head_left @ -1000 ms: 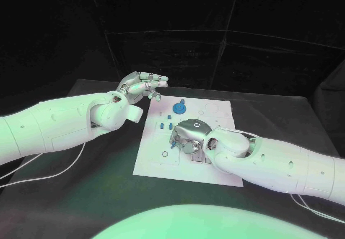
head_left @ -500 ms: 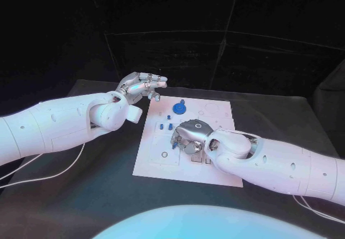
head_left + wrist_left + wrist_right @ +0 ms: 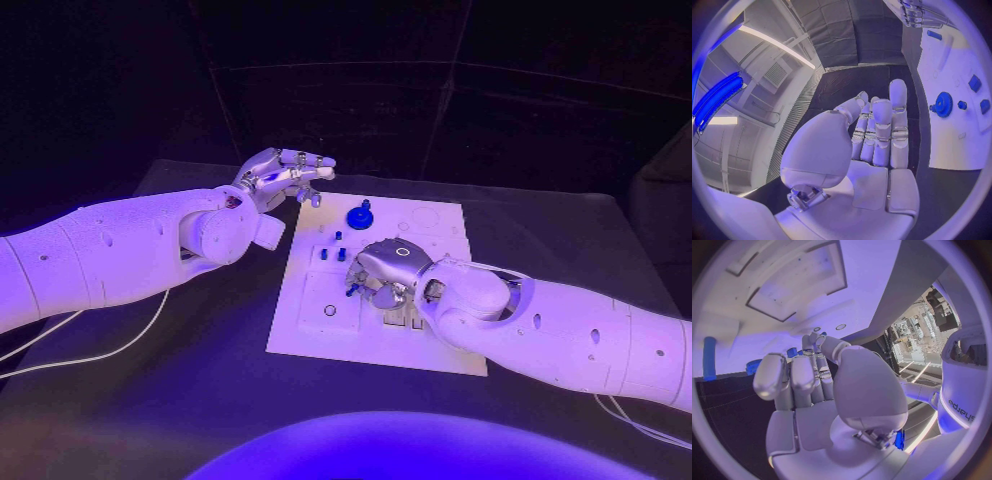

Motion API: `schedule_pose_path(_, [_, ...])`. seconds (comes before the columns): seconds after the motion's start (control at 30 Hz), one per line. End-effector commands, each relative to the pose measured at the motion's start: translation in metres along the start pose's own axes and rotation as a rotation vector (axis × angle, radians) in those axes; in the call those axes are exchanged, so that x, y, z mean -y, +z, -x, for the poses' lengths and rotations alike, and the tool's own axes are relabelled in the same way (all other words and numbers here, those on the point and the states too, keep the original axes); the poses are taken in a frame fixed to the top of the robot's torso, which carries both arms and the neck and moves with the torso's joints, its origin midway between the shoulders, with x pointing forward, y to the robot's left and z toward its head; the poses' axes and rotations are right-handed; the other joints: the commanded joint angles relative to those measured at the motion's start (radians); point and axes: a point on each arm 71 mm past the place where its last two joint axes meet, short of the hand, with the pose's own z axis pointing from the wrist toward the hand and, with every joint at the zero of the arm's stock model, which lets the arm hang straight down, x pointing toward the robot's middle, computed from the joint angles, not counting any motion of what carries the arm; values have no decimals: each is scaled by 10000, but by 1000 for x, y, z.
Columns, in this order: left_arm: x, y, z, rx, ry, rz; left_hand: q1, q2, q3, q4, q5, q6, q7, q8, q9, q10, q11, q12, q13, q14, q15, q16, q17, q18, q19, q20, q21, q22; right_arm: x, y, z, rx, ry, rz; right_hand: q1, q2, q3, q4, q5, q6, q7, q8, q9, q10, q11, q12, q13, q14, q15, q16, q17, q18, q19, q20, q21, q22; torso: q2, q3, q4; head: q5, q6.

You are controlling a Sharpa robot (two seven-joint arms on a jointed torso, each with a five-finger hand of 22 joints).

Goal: Assemble the parts on the task board

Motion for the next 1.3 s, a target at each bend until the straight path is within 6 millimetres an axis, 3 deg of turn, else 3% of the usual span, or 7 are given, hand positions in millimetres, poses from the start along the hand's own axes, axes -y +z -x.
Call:
schedule_pose_path(0.03, [-1,-2,-1,-179,-93,84,73,-40,-32,-53,28,-61,3,41,8,-74,12,44,-9,-75,18,-58,-9,121,-18,-28,-63,-18,0,-2,5,431,202,-78,-108,-10,-94,20,-35,58,-26,-35,7,28,-3,-69,12,199,-10,44,-15,-139,-56,7,47,3,-9,3,-10,-3,4])
schedule_pose_path(0.27, [-8,-11,-2,-363,284,354,4,-100,-105,-45,25,-91,9,77,9,-77,19,103,1,-45,28,-19,36,116,-5,-20,-68,-31,4,-11,8,605,434,-311,-203,-28,-290,107,-31,65,-43,-43,8,32,-19,-87,18,196,-18,64,-36,-140,-58,3,53,8,-12,-3,14,-27,31])
schedule_pose_path(0.57, [-14,-28,-6,-963,1276,775,-193,-285,-588,-58,25,305,-291,683,177,330,-262,952,405,397,-176,521,881,144,162,-158,-60,-95,10,-23,12,661,892,-593,-335,-85,-541,223,-58,75,-68,-49,9,47,-34,-106,22,196,-29,98,-44,-142,-56,-4,61,17,-17,3,18,-39,87])
schedule_pose_path(0.83, [-21,-38,-17,-1800,3078,1197,-300,-369,-847,-56,26,231,-327,875,229,201,-291,1250,583,536,-205,708,1154,132,246,-202,-61,-130,13,-32,15,788,1101,-705,-360,-96,-599,250,-59,74,-72,-53,8,50,-37,-112,22,194,-31,102,-53,-142,-56,-6,61,16,-4,-5,10,-40,136])
schedule_pose_path(1.1, [-25,-42,-23,-2217,4601,1427,-196,-301,-912,-139,24,315,-418,1109,305,224,-377,1544,745,697,-270,875,1413,139,338,-255,-45,-150,14,-38,19,1112,1457,-759,-385,-74,-657,299,-48,92,-84,-47,11,64,-46,-116,23,199,-36,133,-25,-146,-48,-9,73,38,-1,-12,-11,-85,180])
schedule_pose_path(1.3, [-26,-42,-24,-2172,5149,1483,-146,-249,-902,-175,27,290,-434,1172,322,174,-396,1619,791,736,-291,912,1463,136,368,-278,-39,-156,15,-41,21,1262,1791,-786,-331,9,-700,341,134,128,-105,-38,18,83,-63,-131,21,201,-52,163,-22,-149,-38,-22,85,54,4,-9,10,-97,183])
